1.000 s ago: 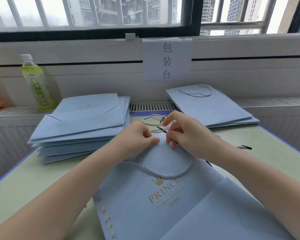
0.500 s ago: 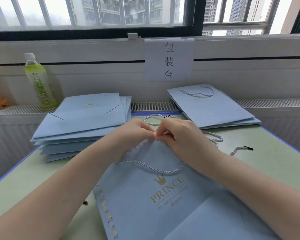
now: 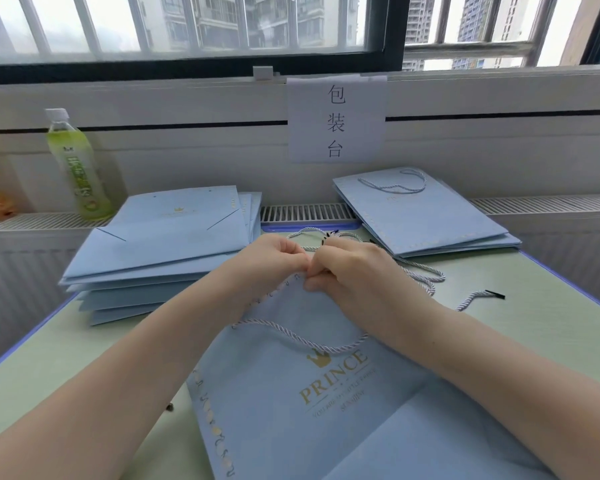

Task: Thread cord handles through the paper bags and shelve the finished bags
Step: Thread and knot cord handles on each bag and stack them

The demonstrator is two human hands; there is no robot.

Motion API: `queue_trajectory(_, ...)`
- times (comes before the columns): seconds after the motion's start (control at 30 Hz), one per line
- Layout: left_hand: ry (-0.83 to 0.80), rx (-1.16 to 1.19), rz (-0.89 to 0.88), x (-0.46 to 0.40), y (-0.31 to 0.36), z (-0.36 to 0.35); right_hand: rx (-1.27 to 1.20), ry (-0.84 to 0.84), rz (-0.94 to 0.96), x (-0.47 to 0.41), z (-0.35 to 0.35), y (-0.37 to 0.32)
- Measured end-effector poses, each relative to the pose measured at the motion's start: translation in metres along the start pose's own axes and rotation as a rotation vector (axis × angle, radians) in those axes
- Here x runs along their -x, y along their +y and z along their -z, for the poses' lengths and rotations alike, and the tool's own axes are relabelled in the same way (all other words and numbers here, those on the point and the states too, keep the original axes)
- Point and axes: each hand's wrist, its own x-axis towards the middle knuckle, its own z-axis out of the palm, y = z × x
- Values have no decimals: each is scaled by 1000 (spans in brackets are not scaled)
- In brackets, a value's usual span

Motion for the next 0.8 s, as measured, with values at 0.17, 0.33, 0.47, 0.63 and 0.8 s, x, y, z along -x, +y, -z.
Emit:
queue_trajectory(0.17,-60,103,65,-1,3,6,-162,35,-142,-3,2,2)
queue_trajectory(0.33,-127,202,201,0,4,7,-230,-7,-165,-3,3,-2)
queue_trajectory(0.47,-172,240,242,0,0,9,-253,-50,-151,-3,4,3)
queue_trajectory(0.63,-122,222,265,-3,-2,8,-260,-51,-172,-1,6,-3)
queue_trajectory(0.8,-100,273,190,-1,-5,9,-307,-65,-252,-2,7,0)
